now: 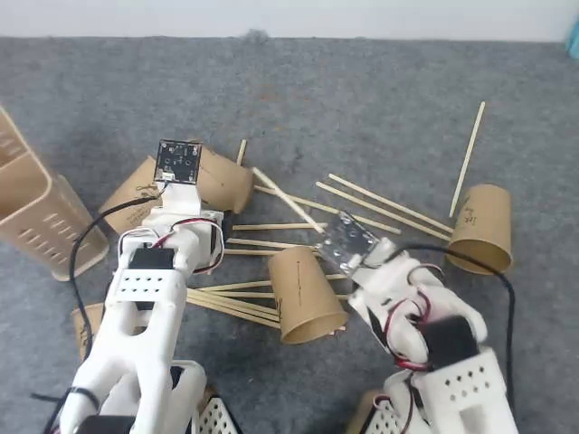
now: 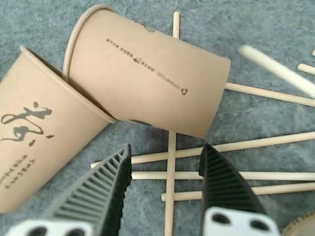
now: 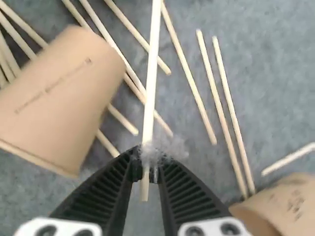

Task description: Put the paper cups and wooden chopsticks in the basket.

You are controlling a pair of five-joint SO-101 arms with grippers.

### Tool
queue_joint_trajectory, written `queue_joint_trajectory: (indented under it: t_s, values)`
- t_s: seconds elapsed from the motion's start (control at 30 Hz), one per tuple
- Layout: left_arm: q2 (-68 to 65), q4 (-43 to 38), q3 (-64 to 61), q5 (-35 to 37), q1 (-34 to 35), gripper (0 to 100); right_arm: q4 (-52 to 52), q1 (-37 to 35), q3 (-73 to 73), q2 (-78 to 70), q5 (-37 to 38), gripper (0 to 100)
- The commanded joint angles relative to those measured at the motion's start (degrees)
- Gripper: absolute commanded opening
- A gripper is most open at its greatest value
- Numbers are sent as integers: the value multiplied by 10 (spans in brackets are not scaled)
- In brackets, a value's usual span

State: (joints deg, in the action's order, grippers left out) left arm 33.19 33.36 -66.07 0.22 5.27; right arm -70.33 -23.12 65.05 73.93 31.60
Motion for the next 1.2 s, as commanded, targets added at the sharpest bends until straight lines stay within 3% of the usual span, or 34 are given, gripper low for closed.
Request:
queue_joint_trajectory:
  t_s: [0.0,0.2,0.3,0.47,0.53,0.63,0.77,0.87,1.17]
  values:
    - [3,-12,13,-7,-3,214,-25,61,28,52,9,8]
    - [3,-12,13,-7,-4,214,-67,141,68,95,61,10]
    - [3,-12,13,-7,-4,214,-92,149,70,85,102,72]
    - [3,-12,13,-7,-4,214,-87,160,54,47,19,309]
    - [3,-12,13,-7,-3,214,-94,160,25,35,-12,348]
    - [3,-12,13,-7,-3,214,-97,166,-45,23,-76,312]
    - [3,-12,13,-7,-4,214,-87,176,-149,3,-178,195]
    - [3,-12,13,-7,-4,214,-68,173,-215,-44,-200,129]
    - [3,-12,13,-7,-3,214,-60,182,-396,-349,-298,111]
